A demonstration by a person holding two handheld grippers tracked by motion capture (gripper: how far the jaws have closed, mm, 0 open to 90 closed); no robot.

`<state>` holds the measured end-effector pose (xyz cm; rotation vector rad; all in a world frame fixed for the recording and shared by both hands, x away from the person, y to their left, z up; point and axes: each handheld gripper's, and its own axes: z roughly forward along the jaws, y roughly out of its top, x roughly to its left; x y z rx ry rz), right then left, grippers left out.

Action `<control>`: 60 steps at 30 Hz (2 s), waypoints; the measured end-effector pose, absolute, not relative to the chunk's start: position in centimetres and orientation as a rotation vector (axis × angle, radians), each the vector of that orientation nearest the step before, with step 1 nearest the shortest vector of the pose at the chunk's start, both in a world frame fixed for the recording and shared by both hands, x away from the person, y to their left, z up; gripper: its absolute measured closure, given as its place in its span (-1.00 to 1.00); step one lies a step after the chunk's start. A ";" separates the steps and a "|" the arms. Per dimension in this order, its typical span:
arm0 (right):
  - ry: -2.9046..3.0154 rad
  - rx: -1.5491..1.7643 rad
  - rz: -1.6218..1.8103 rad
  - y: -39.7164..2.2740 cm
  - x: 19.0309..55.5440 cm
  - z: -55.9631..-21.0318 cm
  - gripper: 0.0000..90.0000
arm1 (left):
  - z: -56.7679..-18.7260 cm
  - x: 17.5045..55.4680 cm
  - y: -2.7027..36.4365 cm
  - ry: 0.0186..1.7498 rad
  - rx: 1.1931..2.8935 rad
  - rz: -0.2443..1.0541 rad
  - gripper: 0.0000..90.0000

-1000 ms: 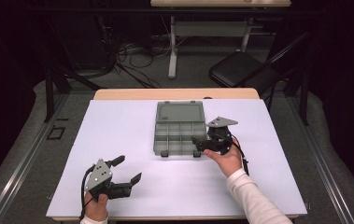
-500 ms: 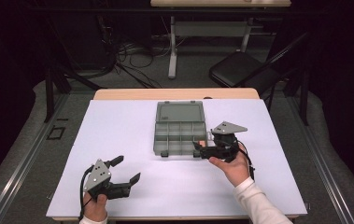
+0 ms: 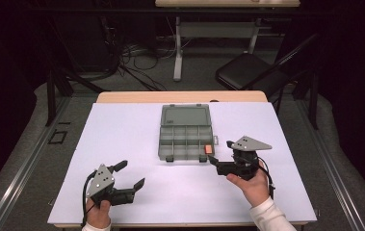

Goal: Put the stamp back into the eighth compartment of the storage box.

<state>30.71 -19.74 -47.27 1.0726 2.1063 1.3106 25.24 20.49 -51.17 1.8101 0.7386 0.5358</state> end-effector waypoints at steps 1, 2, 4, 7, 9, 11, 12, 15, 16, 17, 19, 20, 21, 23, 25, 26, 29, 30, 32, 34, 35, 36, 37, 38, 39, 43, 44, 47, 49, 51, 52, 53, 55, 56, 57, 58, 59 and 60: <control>2.102 1.074 1.311 -19.9 30.6 -47.4 -0.65 | -51.2 25.2 20.5 0.738 1.811 0.537 -0.64; 2.099 1.082 1.310 -20.1 30.4 -47.5 -0.65 | -51.2 25.2 20.5 0.737 1.810 0.538 -0.64; 2.091 1.095 1.310 -20.6 29.8 -47.9 -0.65 | -51.2 25.2 20.4 0.737 1.809 0.539 -0.64; 2.081 1.091 1.299 -21.0 29.4 -48.1 -0.65 | -51.2 25.2 20.5 0.736 1.810 0.538 -0.64; 2.072 1.093 1.293 -21.4 29.0 -48.2 -0.64 | -51.1 25.2 20.5 0.737 1.807 0.538 -0.64; 2.056 1.105 1.304 -22.0 28.6 -48.5 -0.64 | -51.1 25.2 20.5 0.739 1.807 0.538 -0.64; 2.056 1.105 1.304 -22.0 28.6 -48.5 -0.64 | -51.1 25.2 20.5 0.739 1.807 0.538 -0.64; 2.050 1.113 1.302 -22.5 28.2 -48.7 -0.64 | -51.1 25.3 20.6 0.740 1.804 0.537 -0.64; 2.044 1.122 1.305 -22.7 28.0 -48.8 -0.64 | -51.2 25.3 20.6 0.741 1.803 0.537 -0.64; 2.037 1.122 1.309 -22.8 27.9 -48.8 -0.64 | -51.2 25.3 20.6 0.742 1.804 0.540 -0.64; 2.030 1.131 1.306 -23.2 27.6 -49.0 -0.64 | -51.2 25.3 20.6 0.741 1.805 0.541 -0.64; 2.030 1.134 1.302 -23.4 27.5 -49.1 -0.64 | -51.1 25.3 20.7 0.743 1.804 0.541 -0.64; 2.024 1.144 1.304 -23.5 27.3 -49.2 -0.64 | -51.1 25.3 20.7 0.744 1.803 0.543 -0.64; 2.020 1.152 1.302 -23.8 27.1 -49.4 -0.64 | -51.1 25.3 20.7 0.745 1.802 0.543 -0.64; 2.019 1.152 1.297 -24.1 26.9 -49.6 -0.64 | -51.1 25.2 20.8 0.747 1.802 0.546 -0.64; 2.012 1.155 1.288 -24.3 26.7 -49.8 -0.64 | -51.1 25.2 20.8 0.747 1.800 0.546 -0.64; 2.002 1.173 1.291 -24.6 26.6 -50.1 -0.64 | -51.1 25.3 20.8 0.747 1.800 0.545 -0.64; 2.008 1.176 1.281 -24.7 26.6 -50.3 -0.63 | -51.1 25.3 20.8 0.748 1.799 0.546 -0.64; 1.997 1.195 1.285 -24.9 26.7 -50.6 -0.63 | -51.1 25.3 20.9 0.748 1.799 0.546 -0.64; 1.996 1.205 1.271 -25.0 26.7 -50.9 -0.62 | -51.1 25.3 20.9 0.750 1.799 0.547 -0.64; 1.996 1.204 1.267 -25.1 26.8 -51.0 -0.62 | -51.1 25.3 20.9 0.749 1.801 0.546 -0.64; 1.991 1.217 1.273 -25.2 26.9 -51.2 -0.62 | -51.1 25.4 20.9 0.749 1.802 0.547 -0.64; 1.989 1.225 1.263 -25.4 27.1 -51.6 -0.62 | -51.2 25.4 20.9 0.752 1.801 0.548 -0.64; 1.989 1.225 1.263 -25.4 27.1 -51.6 -0.62 | -51.2 25.4 21.0 0.751 1.801 0.548 -0.64; 1.987 1.245 1.255 -25.6 27.3 -51.9 -0.62 | -51.2 25.4 21.0 0.752 1.801 0.547 -0.64; 1.986 1.275 1.264 -26.0 27.5 -52.3 -0.61 | -51.2 25.4 21.0 0.755 1.799 0.546 -0.64; 1.995 1.289 1.267 -26.2 27.6 -52.6 -0.61 | -51.2 25.4 21.1 0.755 1.800 0.546 -0.64; 2.000 1.302 1.262 -26.3 27.8 -53.0 -0.61 | -51.2 25.5 21.1 0.758 1.801 0.548 -0.64; 1.996 1.300 1.243 -26.3 27.9 -53.2 -0.61 | -51.2 25.5 21.1 0.757 1.802 0.548 -0.64; 2.006 1.304 1.233 -26.4 27.9 -53.3 -0.61 | -51.3 25.5 21.1 0.759 1.803 0.546 -0.64; 2.006 1.307 1.228 -26.4 28.0 -53.4 -0.61 | -51.3 25.5 21.1 0.758 1.804 0.546 -0.64; 2.009 1.306 1.227 -26.4 28.0 -53.5 -0.61 | -51.3 25.5 21.1 0.760 1.804 0.546 -0.64; 2.018 1.307 1.219 -26.4 28.1 -53.6 -0.61 | -51.3 25.6 21.1 0.761 1.803 0.545 -0.64; 2.018 1.308 1.218 -26.4 28.1 -53.7 -0.61 | -51.3 25.6 21.1 0.763 1.802 0.545 -0.64; 2.012 1.305 1.225 -26.4 28.2 -53.8 -0.60 | -51.3 25.6 21.1 0.764 1.801 0.546 -0.64; 2.016 1.306 1.220 -26.4 28.2 -53.8 -0.60 | -51.3 25.6 21.1 0.764 1.801 0.546 -0.64; 2.016 1.307 1.222 -26.4 28.2 -53.8 -0.60 | -51.3 25.6 21.1 0.764 1.801 0.545 -0.64; 2.016 1.306 1.222 -26.4 28.2 -53.8 -0.60 | -51.3 25.6 21.2 0.766 1.803 0.547 -0.64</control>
